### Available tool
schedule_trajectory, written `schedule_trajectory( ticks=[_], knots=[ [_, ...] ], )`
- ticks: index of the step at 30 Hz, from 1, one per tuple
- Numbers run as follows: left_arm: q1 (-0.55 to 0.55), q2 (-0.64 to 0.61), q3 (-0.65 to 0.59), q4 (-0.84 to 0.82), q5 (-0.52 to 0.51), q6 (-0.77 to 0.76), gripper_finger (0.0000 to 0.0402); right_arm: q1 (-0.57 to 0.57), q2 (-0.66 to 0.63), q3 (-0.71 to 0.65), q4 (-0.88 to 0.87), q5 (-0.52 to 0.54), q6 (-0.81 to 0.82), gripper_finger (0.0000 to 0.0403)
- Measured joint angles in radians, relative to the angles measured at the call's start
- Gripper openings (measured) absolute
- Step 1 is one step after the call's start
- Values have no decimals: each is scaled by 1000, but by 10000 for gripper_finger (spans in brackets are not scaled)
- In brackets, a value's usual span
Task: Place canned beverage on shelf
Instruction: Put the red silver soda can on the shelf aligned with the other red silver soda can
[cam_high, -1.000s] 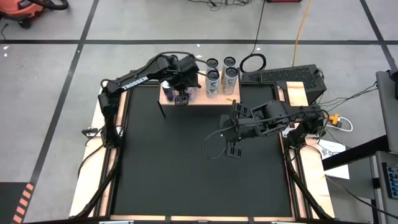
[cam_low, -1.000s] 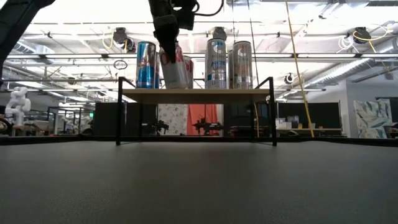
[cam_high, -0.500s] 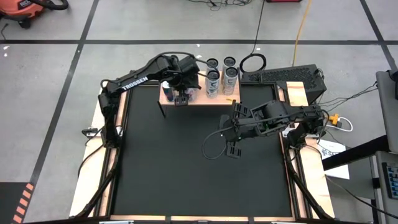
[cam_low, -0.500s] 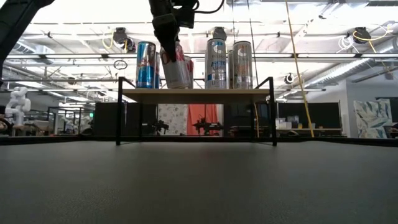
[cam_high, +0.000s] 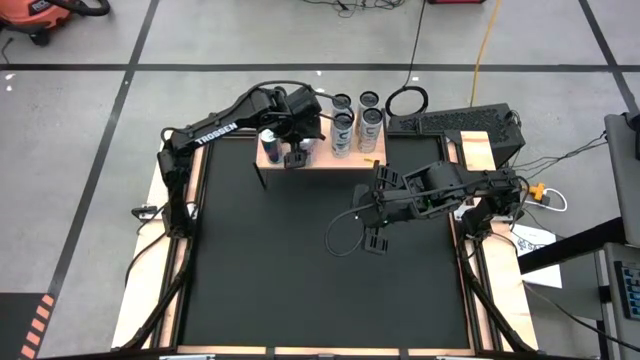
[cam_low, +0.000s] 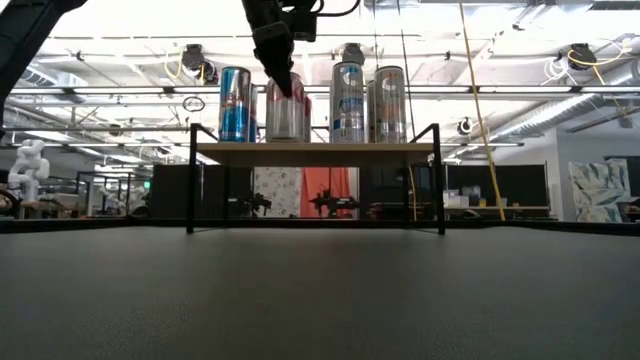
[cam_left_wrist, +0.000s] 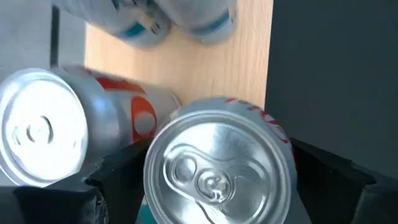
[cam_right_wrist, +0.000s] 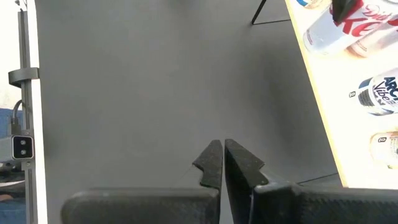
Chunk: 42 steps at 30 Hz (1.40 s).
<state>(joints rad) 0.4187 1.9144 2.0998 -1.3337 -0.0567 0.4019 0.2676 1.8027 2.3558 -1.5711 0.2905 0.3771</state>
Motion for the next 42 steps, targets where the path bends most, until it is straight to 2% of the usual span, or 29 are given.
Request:
schedule_trajectory(
  ticks=[26,35,42],
  knots=[
    [-9,-42,2,47,-49,-2,350,0,0,0,0,-4,0,0],
    [-50,-47,92,28,-7,-5,350,0,0,0,0,-5,0,0],
    [-61,-48,129,-51,-4,-11,350,0,0,0,0,-7,0,0]
  ],
)
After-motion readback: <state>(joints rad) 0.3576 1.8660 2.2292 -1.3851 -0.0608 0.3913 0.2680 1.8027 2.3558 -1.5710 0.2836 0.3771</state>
